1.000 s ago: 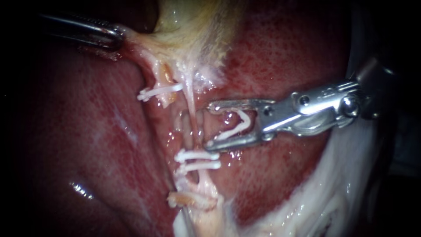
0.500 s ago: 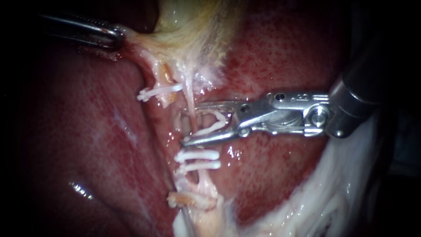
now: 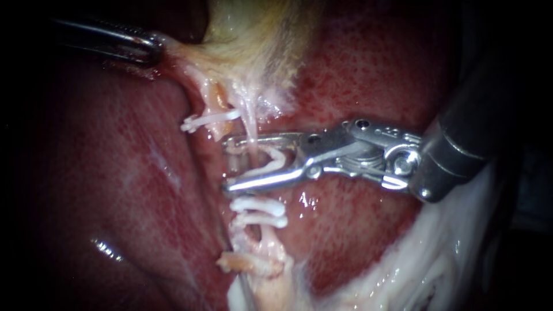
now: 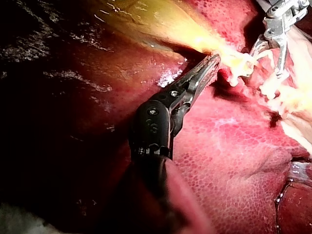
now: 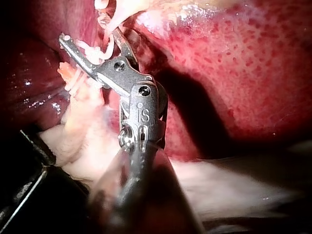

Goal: Clipping third clip right tube

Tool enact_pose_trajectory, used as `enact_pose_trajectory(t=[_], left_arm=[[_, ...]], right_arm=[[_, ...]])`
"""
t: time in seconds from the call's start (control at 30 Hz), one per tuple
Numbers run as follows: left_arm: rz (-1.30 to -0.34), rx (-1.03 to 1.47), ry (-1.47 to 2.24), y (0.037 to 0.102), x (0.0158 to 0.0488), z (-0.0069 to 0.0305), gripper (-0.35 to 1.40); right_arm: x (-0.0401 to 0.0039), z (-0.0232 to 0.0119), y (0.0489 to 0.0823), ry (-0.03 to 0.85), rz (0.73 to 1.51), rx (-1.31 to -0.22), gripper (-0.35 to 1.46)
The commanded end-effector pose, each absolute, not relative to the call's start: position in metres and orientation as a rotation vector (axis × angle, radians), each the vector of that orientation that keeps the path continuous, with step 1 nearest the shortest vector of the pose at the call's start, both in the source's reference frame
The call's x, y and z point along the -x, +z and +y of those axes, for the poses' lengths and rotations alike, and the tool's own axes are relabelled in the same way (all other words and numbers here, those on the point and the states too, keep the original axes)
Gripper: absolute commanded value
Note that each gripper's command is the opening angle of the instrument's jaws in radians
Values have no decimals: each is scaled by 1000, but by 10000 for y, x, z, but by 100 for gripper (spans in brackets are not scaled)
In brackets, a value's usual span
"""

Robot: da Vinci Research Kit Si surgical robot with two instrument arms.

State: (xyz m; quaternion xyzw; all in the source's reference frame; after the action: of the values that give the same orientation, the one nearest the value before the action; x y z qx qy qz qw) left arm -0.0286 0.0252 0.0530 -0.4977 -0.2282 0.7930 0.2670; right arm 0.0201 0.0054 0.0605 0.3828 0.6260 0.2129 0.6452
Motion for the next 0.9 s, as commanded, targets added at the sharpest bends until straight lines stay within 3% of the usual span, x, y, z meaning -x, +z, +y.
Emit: enact_pose_trajectory(t=[0.03,0.53,0.73,0.9], left_arm=[[-616,1344,2140,530,286,252,-35],[-616,1344,2140,530,286,252,-35],[-616,1344,2140,530,286,252,-35],[-616,1344,2140,530,286,253,-35]], right_arm=[[-200,55,601,486,1431,-874,49],[-196,59,594,505,1442,-901,38],[-190,61,597,506,1439,-919,20],[-187,61,598,513,1432,-947,-6]])
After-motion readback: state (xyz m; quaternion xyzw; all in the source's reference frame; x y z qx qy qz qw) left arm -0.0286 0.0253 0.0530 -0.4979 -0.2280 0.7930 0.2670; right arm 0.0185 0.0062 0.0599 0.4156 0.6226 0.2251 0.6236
